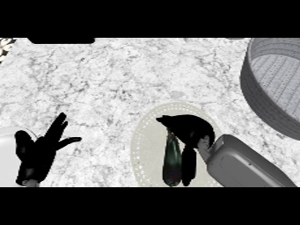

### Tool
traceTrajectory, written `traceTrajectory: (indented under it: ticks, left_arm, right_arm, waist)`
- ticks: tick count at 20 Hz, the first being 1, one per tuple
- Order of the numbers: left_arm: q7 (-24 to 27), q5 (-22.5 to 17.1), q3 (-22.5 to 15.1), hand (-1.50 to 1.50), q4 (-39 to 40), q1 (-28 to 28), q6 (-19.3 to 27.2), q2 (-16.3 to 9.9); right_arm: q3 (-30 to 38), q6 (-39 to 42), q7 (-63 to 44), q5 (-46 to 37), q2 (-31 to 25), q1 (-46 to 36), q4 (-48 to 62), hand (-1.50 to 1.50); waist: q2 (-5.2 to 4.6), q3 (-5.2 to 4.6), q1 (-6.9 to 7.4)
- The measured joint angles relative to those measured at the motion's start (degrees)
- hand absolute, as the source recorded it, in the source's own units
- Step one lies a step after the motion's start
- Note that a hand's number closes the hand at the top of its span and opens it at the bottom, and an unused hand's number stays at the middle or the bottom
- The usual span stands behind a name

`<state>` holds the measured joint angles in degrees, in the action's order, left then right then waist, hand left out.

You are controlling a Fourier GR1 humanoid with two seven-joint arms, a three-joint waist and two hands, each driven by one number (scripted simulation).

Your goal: Pick the eggplant from the placemat and place it in the basket

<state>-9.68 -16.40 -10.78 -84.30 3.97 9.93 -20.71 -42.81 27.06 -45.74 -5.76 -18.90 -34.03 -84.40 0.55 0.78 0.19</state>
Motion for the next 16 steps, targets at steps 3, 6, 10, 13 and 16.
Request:
traceTrajectory:
  ticks: [3, 6, 10, 13, 16]
  left_arm:
    - [-0.59, -0.29, 0.35, 0.0, 0.14, -0.2, -0.81, -0.22]
    - [-1.28, 0.25, 0.6, 0.0, 0.22, -0.44, -0.32, -0.02]
    - [-1.97, 0.76, 0.82, 0.0, 0.02, -0.43, -0.29, 0.14]
    - [-1.18, 1.26, 0.94, 0.0, 0.15, -0.22, -0.42, 0.5]
    - [0.03, 2.01, 1.03, 0.0, 0.08, 0.38, 0.03, 1.18]
  right_arm:
    - [0.1, 0.08, 0.56, -1.15, 1.15, 0.54, 1.52, -1.5]
    - [-0.76, -0.9, 2.27, -3.43, 2.33, 2.03, 2.48, -1.5]
    - [-0.67, -1.36, 3.88, -5.62, 2.88, 3.4, 3.14, -1.5]
    - [-0.55, -1.69, 4.04, -6.96, 4.34, 3.66, 4.28, -1.5]
    - [-0.39, -1.6, 4.94, -8.23, 3.82, 4.66, 3.84, 1.5]
  waist:
    - [-0.05, -0.05, -0.04]
    - [-0.02, 0.01, -0.07]
    - [-0.03, -0.03, -0.12]
    - [0.0, 0.01, -0.09]
    - [0.15, 0.1, -0.15]
